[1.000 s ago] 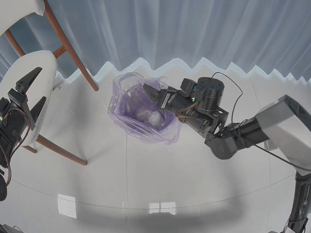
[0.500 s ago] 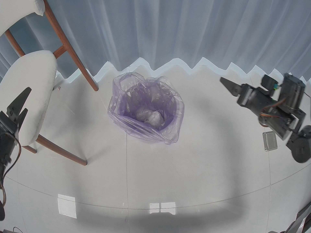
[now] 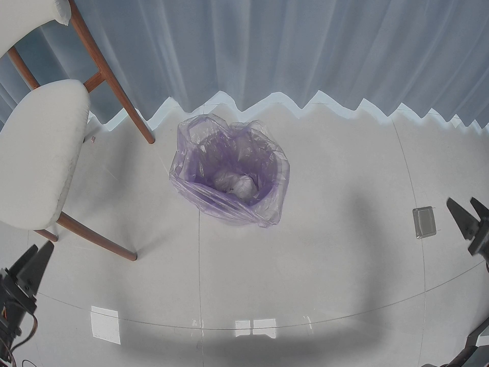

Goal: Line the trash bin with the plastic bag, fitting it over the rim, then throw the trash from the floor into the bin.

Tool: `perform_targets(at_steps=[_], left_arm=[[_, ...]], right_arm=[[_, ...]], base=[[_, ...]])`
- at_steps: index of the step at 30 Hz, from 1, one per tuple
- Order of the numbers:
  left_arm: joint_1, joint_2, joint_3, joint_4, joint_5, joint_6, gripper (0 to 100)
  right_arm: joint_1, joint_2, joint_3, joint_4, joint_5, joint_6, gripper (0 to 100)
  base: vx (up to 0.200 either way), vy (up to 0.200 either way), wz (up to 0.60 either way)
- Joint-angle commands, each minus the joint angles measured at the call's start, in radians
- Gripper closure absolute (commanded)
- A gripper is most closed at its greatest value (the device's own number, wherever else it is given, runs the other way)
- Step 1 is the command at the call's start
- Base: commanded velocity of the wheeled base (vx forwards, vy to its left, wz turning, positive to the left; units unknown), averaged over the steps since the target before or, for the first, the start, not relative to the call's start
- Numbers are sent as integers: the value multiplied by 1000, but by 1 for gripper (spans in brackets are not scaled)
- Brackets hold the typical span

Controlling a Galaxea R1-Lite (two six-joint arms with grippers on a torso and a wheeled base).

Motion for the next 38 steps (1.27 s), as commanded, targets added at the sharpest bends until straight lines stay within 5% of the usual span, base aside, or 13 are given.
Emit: perform_targets(at_steps=[1,5,10,22,38], left_arm=[[-6,-663,55,672,-69,381,0],[-6,-663,90,589,4,381,0],[-6,-664,87,617,373,387,0],[-8,-663,82,629,290,398,0],[-8,-663,84,626,286,397,0]], right_arm=[[-191,-909,256,609,-6,-124,0],[-192,-909,266,609,51,-184,0],[-191,-909,268,606,72,-174,0],[-191,-909,268,608,72,-161,0],[-191,-909,268,608,74,-176,0]], base=[[0,0,0],[0,0,0],[0,0,0],[0,0,0],[0,0,0]])
